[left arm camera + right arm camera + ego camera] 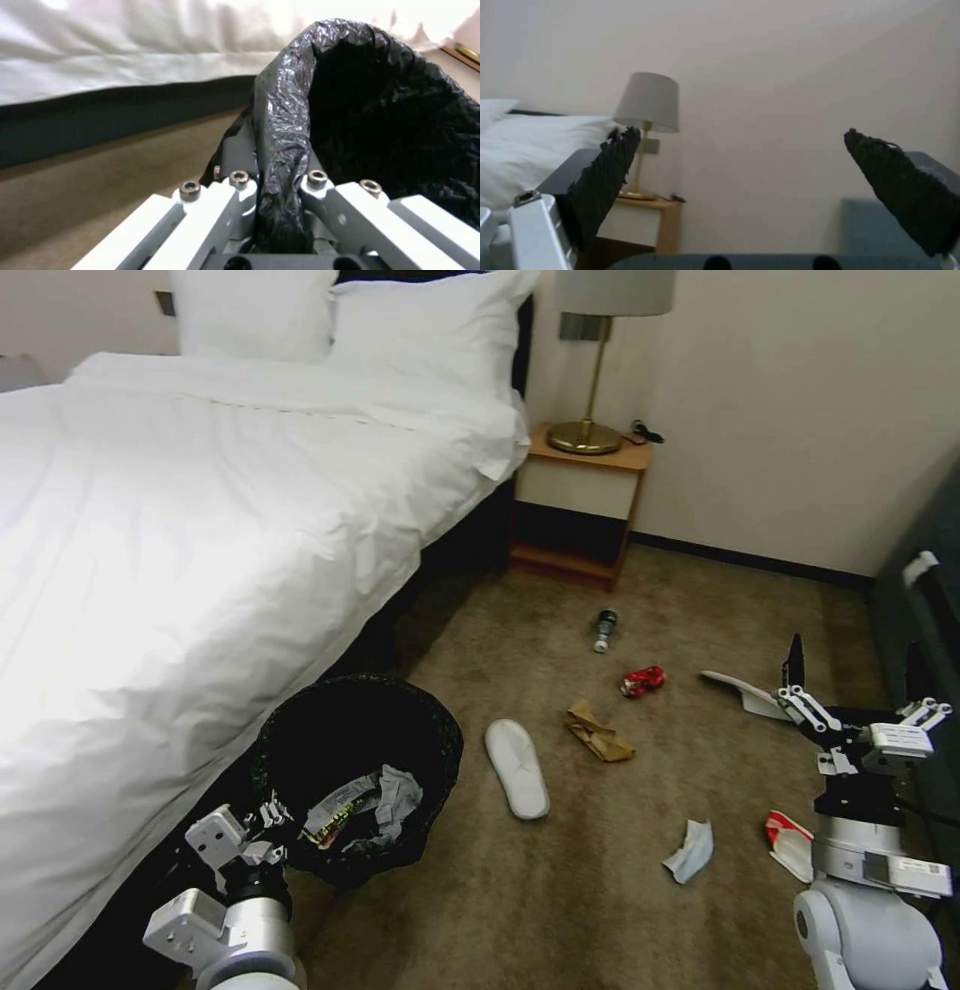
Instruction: Pick up the trash bin, then pick up the garbage on the floor and place it into the trash bin.
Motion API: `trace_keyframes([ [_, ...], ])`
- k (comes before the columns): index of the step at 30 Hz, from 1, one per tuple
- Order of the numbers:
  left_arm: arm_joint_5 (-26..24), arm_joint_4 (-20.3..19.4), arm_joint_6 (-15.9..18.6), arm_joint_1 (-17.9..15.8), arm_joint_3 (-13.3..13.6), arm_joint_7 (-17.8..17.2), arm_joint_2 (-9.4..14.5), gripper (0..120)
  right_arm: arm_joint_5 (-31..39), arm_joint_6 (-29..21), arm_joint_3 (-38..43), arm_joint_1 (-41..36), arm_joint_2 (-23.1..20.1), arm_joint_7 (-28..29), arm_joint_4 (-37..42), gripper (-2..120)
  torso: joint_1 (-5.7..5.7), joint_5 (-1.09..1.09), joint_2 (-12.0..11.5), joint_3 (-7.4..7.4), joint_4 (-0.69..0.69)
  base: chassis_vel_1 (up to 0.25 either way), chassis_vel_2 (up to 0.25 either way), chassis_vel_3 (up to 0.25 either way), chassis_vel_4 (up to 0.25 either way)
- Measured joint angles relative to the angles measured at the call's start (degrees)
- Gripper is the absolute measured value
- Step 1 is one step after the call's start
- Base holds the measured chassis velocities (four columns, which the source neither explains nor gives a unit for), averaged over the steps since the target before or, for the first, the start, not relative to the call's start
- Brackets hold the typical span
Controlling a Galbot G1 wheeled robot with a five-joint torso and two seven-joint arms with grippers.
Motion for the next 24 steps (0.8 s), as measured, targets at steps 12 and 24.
trace_keyframes([
  [12, -0.8, -0.4, -1.2, 0.4, -0.5, 0.0, 0.4, 4, -0.8, 0.3, -1.6, -0.2, 0.5, -0.2, -0.3, 100, 0.01, 0.0, 0.0, 0.0, -0.02, -0.096, -0.09, -0.087, -0.093],
  [24, -1.2, -1.4, -1.5, 0.9, -1.2, -0.1, 0.9, 4, -0.9, 0.0, -3.3, -0.3, 0.9, -0.1, 0.0, 100, 0.01, 0.0, 0.0, 0.0, 0.0, -0.001, -0.002, -0.005, -0.001],
])
